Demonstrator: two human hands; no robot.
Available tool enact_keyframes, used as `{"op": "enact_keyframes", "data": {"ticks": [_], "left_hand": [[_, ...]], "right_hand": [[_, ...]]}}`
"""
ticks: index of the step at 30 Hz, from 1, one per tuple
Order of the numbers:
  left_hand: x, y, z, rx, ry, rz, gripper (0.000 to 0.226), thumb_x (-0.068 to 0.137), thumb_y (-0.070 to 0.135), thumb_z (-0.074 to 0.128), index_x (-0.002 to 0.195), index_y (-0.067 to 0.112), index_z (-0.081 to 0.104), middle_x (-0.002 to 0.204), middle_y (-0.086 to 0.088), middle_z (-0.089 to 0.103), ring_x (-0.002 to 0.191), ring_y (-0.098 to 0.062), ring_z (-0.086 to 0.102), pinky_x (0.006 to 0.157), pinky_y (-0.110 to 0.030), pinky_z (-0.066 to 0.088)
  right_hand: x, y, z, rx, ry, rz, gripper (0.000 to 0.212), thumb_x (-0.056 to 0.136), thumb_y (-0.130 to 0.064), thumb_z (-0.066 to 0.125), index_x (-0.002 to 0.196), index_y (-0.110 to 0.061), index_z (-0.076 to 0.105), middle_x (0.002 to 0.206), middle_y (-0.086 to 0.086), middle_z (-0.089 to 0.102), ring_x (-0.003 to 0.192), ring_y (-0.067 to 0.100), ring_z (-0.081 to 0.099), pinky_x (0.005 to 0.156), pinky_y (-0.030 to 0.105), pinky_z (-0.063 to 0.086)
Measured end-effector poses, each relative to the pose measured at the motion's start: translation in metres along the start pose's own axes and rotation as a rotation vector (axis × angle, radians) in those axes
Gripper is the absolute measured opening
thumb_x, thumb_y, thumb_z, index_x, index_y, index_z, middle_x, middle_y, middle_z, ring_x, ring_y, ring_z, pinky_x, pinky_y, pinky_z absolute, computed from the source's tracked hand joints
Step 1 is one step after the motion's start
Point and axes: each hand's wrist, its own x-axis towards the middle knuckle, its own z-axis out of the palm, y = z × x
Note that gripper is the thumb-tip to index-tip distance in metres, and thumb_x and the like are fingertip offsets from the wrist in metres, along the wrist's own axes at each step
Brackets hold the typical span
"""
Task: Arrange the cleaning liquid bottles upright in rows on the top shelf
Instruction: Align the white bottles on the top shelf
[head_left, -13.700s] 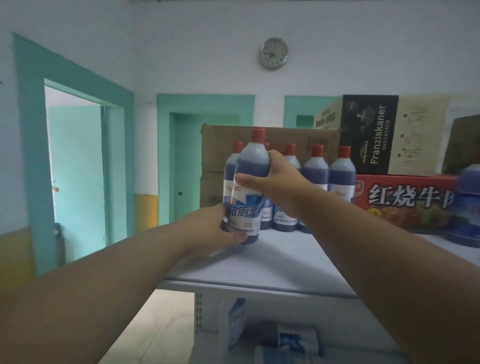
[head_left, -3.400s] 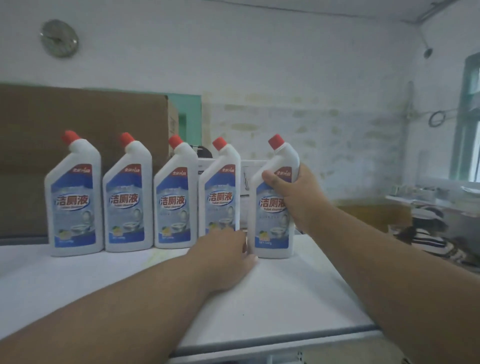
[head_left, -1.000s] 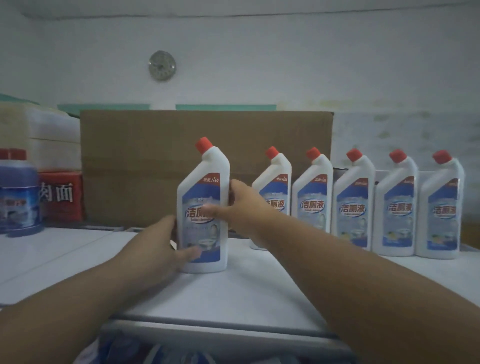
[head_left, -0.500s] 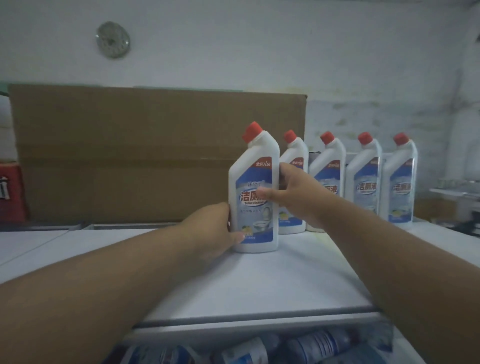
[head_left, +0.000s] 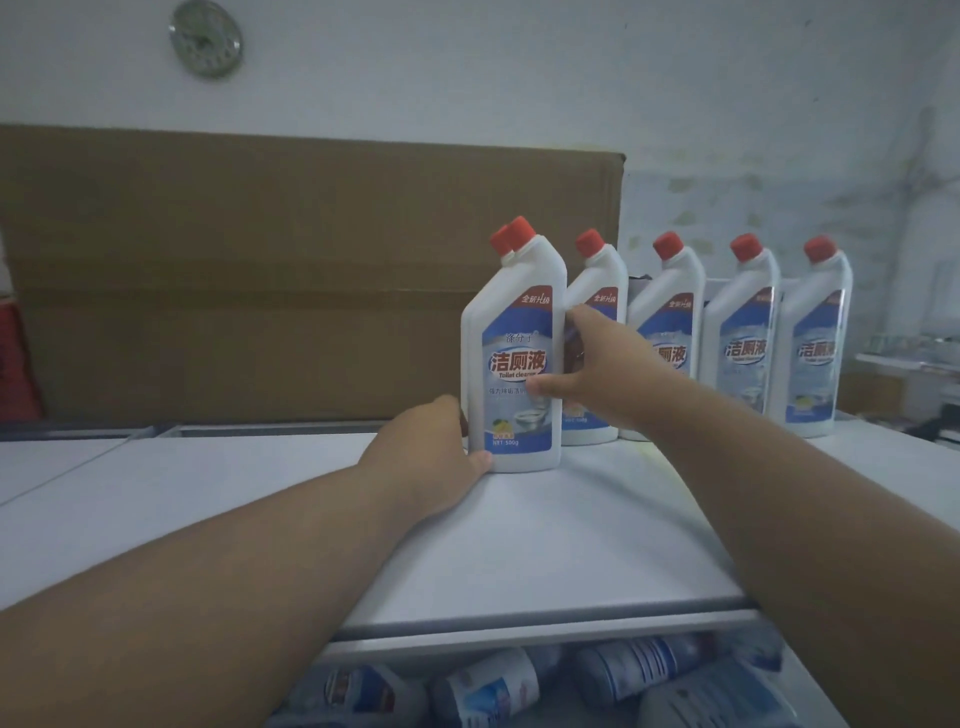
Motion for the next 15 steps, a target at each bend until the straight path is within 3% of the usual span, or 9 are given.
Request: {"op": "enact_keyframes", "data": {"ticks": [6,10,13,15], "left_hand": [[-0.004,0.000,-0.003,0.072,0.004,0.016,0.032,0.092,0.045,0.065,0.106,0.023,0.047,0.110,0.003,0.064,0.099,-0.020,0.059,0.084,-0.034,0.050],[-0.015,0.009,-0.011,0.088,-0.035,0.064,0.029,0.094,0.043,0.062,0.102,0.025,0.040,0.099,0.009,0.055,0.093,-0.016,0.057,0.080,-0.030,0.049],[-0.031,0.015,-0.024,0.146,-0.107,0.127,0.023,0.094,0.045,0.061,0.096,0.027,0.046,0.095,0.013,0.056,0.087,-0.012,0.057,0.081,-0.031,0.053],[-0.049,0.021,-0.031,0.119,-0.063,0.141,0.019,0.092,0.047,0.061,0.093,0.031,0.049,0.095,0.014,0.059,0.085,-0.010,0.057,0.081,-0.033,0.054]], "right_hand": [[-0.013,-0.003,0.001,-0.180,0.002,-0.025,0.047,0.082,-0.042,0.078,0.107,-0.028,0.040,0.100,-0.010,0.052,0.088,0.012,0.054,0.090,0.037,0.052],[-0.023,-0.006,-0.002,-0.280,0.046,-0.030,0.044,0.085,-0.048,0.073,0.103,-0.027,0.038,0.099,-0.009,0.050,0.085,0.013,0.051,0.085,0.036,0.051],[-0.037,-0.012,-0.009,-0.272,0.117,-0.112,0.041,0.087,-0.049,0.070,0.104,-0.027,0.041,0.100,-0.010,0.050,0.081,0.009,0.051,0.075,0.028,0.046],[-0.052,-0.018,-0.013,-0.232,0.170,-0.192,0.041,0.088,-0.048,0.069,0.114,-0.026,0.046,0.109,-0.010,0.052,0.092,0.009,0.052,0.084,0.030,0.051]]}}
